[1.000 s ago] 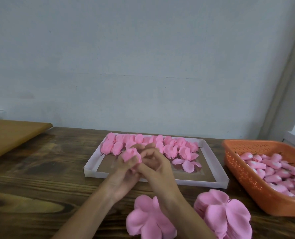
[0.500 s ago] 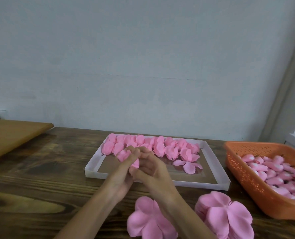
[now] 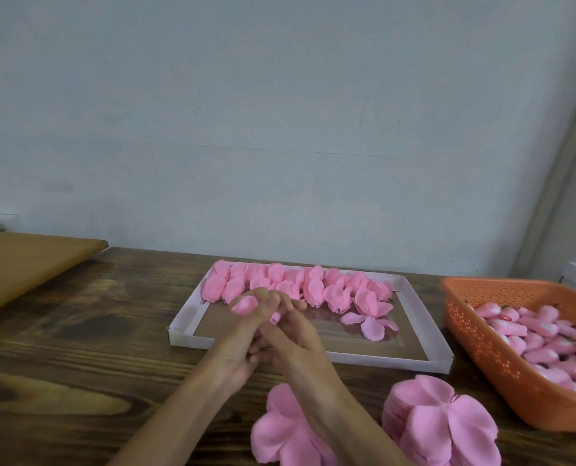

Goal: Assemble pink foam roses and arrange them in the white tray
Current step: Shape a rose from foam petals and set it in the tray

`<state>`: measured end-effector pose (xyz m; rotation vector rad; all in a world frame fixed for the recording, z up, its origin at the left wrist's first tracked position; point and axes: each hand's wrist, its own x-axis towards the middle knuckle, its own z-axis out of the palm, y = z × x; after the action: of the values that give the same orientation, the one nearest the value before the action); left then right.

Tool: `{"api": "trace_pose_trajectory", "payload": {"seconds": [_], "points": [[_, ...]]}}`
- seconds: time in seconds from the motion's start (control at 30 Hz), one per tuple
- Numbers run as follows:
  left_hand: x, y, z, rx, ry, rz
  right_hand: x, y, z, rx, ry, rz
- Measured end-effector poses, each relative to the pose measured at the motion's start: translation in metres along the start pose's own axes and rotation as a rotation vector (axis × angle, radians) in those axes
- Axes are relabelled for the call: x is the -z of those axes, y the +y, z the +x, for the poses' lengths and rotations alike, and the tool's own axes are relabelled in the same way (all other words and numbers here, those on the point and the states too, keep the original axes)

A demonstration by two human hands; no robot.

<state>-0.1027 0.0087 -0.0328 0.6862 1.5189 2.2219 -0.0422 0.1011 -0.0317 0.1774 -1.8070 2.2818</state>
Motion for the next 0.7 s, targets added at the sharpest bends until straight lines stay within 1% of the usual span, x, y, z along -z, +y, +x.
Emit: {"api": "trace_pose_trajectory", "payload": {"seconds": [0.07, 0.2, 0.3, 0.37, 0.43, 0.5, 0.57, 0.6, 0.7], "points": [[0.002, 0.000, 0.001, -0.007, -0.001, -0.001, 0.000, 0.002, 0.001, -0.043, 0.019, -0.009], [0.005, -0.005, 0.001, -0.003, 0.014, 0.027, 0.002, 0.001, 0.003, -0.248, 0.039, 0.087], [0.003, -0.006, 0.003, -0.049, 0.006, -0.027, 0.006, -0.001, 0.003, -0.314, 0.010, -0.014], [0.001, -0.004, 0.003, -0.038, 0.036, -0.062, 0.007, -0.002, 0.004, -0.258, 0.012, -0.081], [-0.001, -0.002, 0.004, 0.005, 0.100, -0.053, 0.007, 0.000, 0.004, -0.145, 0.037, -0.161], [0.000, -0.001, 0.005, 0.032, 0.166, -0.043, 0.005, 0.005, 0.002, -0.064, 0.059, -0.147], [0.000, -0.001, 0.006, 0.040, 0.217, -0.061, 0.005, 0.008, 0.001, -0.032, 0.072, -0.124], [-0.001, -0.001, 0.006, 0.039, 0.228, -0.078, 0.005, 0.010, 0.001, -0.017, 0.075, -0.169], [0.000, 0.007, 0.008, -0.021, 0.242, -0.107, 0.014, 0.015, 0.001, 0.021, 0.118, -0.488]]}}
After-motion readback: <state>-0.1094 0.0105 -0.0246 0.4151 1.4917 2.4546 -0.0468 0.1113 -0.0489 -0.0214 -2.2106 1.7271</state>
